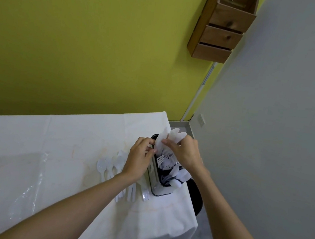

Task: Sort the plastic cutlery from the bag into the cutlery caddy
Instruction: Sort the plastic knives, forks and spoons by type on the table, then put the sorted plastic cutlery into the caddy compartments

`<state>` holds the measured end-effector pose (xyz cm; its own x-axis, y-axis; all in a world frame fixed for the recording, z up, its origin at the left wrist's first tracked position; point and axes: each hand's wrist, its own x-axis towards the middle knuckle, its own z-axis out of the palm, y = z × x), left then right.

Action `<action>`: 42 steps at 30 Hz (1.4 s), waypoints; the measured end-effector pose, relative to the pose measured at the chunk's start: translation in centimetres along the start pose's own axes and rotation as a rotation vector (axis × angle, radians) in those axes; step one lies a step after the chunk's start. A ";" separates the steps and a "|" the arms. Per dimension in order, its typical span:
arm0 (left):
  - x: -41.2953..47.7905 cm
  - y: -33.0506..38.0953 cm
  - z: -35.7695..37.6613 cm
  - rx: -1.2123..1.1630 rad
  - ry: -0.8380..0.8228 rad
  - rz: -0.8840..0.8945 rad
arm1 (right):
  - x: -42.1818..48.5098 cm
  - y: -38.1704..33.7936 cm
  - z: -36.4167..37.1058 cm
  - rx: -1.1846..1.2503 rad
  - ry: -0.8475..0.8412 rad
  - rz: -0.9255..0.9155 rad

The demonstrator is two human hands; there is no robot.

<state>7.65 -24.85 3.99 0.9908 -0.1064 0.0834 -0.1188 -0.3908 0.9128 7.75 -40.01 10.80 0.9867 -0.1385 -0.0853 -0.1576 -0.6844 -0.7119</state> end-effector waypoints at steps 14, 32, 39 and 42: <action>-0.3 -0.2 -1.8 -0.140 0.037 -0.095 | -1.2 -0.4 1.6 0.093 0.319 -0.255; -1.5 -3.4 -5.1 0.005 0.085 -0.149 | -1.0 -0.7 5.1 -0.466 0.263 -0.539; -5.1 -8.7 -6.1 0.316 -0.002 -0.196 | -4.9 0.5 12.6 -0.378 -0.126 -0.444; -8.0 -11.5 -6.3 0.510 -0.209 -0.047 | -5.8 4.1 15.9 -0.551 -0.417 -0.189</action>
<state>1.49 -13.72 -4.69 0.9680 -0.2371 -0.0820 -0.1421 -0.7876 0.5996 2.01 -30.68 -2.71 0.9148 0.2283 -0.3332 0.1289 -0.9468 -0.2949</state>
